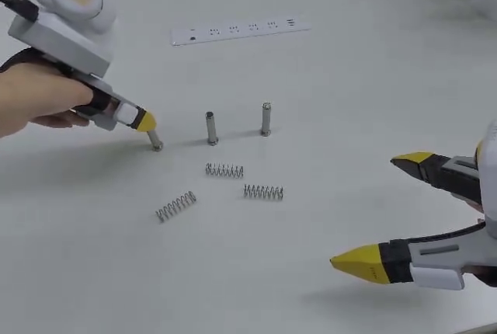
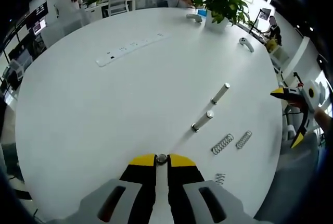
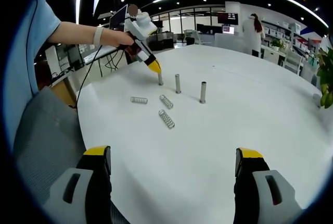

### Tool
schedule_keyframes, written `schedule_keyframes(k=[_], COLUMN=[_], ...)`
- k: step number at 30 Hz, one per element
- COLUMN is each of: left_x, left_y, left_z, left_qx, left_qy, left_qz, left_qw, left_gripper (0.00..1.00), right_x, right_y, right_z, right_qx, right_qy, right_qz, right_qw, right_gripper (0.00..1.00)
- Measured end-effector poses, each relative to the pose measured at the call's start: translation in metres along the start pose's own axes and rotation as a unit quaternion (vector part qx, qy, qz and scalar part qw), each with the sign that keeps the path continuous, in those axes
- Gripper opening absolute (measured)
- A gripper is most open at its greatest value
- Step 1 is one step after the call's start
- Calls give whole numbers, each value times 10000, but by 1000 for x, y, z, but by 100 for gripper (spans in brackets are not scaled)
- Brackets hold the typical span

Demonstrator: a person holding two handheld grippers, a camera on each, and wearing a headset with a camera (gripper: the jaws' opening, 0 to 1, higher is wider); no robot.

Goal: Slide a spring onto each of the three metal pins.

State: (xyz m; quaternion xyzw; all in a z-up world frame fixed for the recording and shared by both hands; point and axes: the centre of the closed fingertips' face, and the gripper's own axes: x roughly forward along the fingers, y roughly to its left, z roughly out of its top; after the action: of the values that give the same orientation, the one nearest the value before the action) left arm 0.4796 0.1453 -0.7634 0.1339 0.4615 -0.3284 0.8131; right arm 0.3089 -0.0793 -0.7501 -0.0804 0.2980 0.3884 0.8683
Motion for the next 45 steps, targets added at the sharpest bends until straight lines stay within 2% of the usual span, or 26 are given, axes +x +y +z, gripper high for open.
schedule_keyframes(k=[15, 37, 45], left_x=[2, 6, 7], left_y=[-3, 2, 4], left_z=[-1, -3, -2], left_qx=[172, 231, 287], left_qy=[-42, -141, -162], left_qz=[-15, -26, -12], left_qw=[9998, 9996, 9995], left_gripper=[0, 0, 4], right_x=[0, 1, 1], right_y=[1, 3, 2], right_z=[0, -2, -1], right_qx=[-6, -10, -15], right_qy=[1, 27, 22], right_qz=[8, 29, 28], right_qw=[10000, 10000, 10000], right_gripper=[98, 98, 98])
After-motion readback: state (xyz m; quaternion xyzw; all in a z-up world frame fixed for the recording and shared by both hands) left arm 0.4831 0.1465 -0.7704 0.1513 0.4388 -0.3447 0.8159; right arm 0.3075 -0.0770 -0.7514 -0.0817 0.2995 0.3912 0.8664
